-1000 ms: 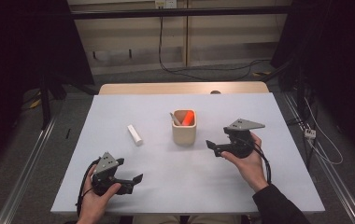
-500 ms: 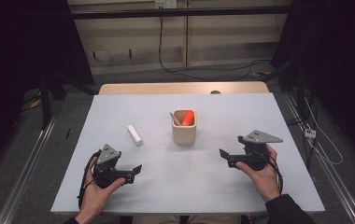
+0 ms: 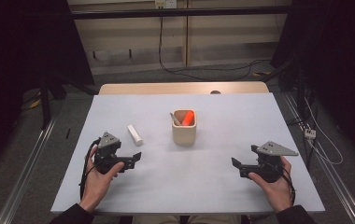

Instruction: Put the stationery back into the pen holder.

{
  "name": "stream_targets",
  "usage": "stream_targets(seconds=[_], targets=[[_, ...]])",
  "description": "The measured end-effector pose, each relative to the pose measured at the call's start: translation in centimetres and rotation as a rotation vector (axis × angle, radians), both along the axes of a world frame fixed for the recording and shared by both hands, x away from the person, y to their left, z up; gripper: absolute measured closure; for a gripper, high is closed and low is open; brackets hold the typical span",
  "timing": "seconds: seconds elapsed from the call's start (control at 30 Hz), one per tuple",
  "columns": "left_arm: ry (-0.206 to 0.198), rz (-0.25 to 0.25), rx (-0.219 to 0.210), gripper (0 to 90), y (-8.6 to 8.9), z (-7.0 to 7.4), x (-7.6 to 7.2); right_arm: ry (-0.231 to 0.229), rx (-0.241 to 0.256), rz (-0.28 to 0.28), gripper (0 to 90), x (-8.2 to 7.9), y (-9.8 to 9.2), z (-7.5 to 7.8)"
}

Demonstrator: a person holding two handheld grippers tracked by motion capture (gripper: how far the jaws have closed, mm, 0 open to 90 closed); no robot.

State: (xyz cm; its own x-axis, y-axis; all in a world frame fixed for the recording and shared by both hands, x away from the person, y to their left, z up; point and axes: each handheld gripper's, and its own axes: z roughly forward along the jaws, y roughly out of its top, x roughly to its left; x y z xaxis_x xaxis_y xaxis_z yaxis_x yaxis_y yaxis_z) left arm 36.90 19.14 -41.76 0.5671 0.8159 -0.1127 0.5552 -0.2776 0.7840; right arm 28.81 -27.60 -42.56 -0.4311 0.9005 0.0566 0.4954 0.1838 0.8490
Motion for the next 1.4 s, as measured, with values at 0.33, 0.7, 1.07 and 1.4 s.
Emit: stream_targets(seconds=[0.33, 0.7, 1.07, 1.4], targets=[[0.097, 0.094, -0.013, 10.9, -0.2, -0.7, 3.5, 0.020, -0.008, 0.006, 10.8, -0.4, -0.2, -0.6], [0.170, 0.171, 0.043, 11.6, -1.0, -0.6, 6.1, 0.029, -0.012, 0.013, 10.8, -0.2, 0.0, -0.9], [0.265, 0.249, 0.116, 21.9, -3.0, -0.7, 8.0, 0.029, -0.021, 0.026, 10.9, -0.2, 0.2, -1.0], [0.309, 0.292, 0.152, 26.6, -4.0, -1.3, 8.6, 0.030, -0.022, 0.029, 10.9, -0.2, 0.2, -1.0]])
